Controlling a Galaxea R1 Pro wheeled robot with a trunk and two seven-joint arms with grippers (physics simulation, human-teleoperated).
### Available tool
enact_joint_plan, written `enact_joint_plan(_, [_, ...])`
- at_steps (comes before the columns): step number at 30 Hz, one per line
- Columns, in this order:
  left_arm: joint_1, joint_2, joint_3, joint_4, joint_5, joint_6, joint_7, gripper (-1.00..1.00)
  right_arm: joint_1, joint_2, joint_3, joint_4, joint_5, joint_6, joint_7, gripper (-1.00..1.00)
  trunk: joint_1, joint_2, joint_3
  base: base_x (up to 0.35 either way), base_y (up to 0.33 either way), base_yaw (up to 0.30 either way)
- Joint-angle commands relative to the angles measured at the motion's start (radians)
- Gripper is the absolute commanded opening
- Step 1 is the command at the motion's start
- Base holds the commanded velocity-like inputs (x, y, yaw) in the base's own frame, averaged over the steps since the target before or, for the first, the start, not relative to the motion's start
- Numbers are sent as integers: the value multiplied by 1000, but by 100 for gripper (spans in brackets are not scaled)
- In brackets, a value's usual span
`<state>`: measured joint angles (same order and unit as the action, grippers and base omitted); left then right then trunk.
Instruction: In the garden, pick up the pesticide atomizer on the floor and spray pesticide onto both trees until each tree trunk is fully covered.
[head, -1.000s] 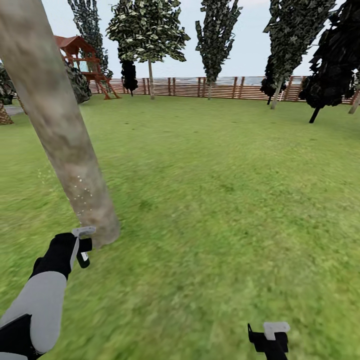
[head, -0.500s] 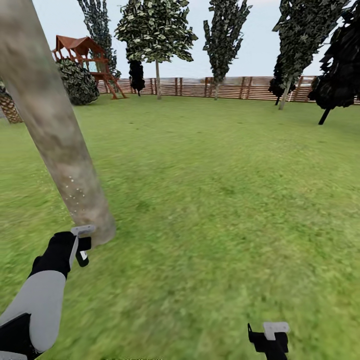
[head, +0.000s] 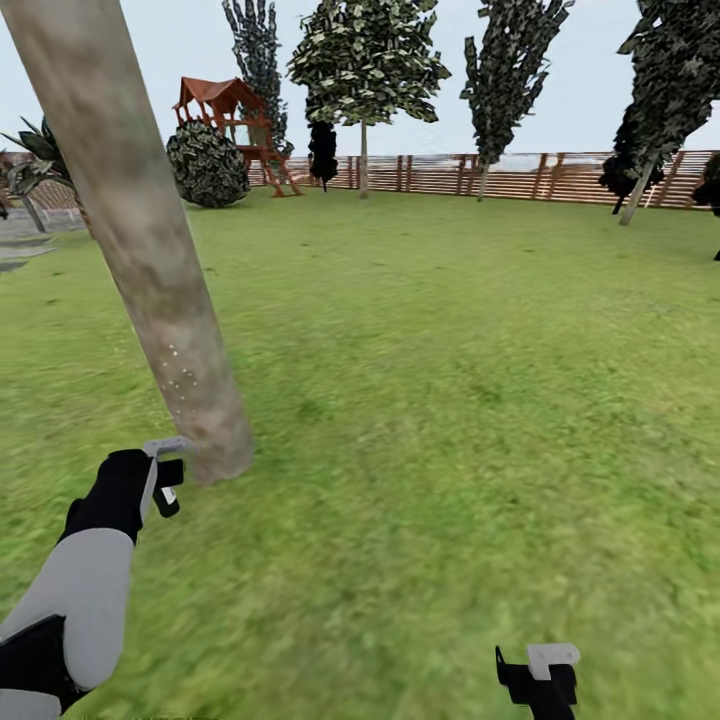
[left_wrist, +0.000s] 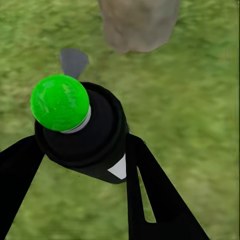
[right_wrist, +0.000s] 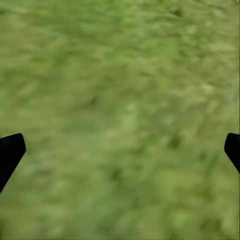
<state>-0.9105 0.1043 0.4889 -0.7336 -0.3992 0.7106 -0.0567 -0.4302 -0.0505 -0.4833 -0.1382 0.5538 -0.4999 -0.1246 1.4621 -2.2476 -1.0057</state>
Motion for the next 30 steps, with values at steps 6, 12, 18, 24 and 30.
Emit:
enact_joint_plan(6, [-41, 7, 3, -1, -9, 6, -7, -100, -1, -1, -5, 2, 11, -3, -6, 100, 0, 0, -1, 11, -5, 98])
enact_joint_plan(12, [-38, 3, 7, -1, -7, 6, -8, -100, -1, -2, -5, 2, 10, -3, -6, 100, 0, 0, -1, 50, -28, 2])
enact_joint_plan(18, [-34, 2, 10, -2, -6, 6, -8, -100, -1, -2, -5, 2, 11, -3, -6, 100, 0, 0, -1, 224, -158, 0])
enact_joint_plan(24, [-27, 4, 12, -4, -6, 6, -14, -100, -1, -2, -4, 9, 12, -5, -4, 100, 0, 0, -1, 191, -213, 0])
enact_joint_plan(30, [-22, 7, 10, -4, -6, -4, -23, -100, -1, -2, -4, 26, 65, -5, -4, 100, 0, 0, -1, 155, -235, 0])
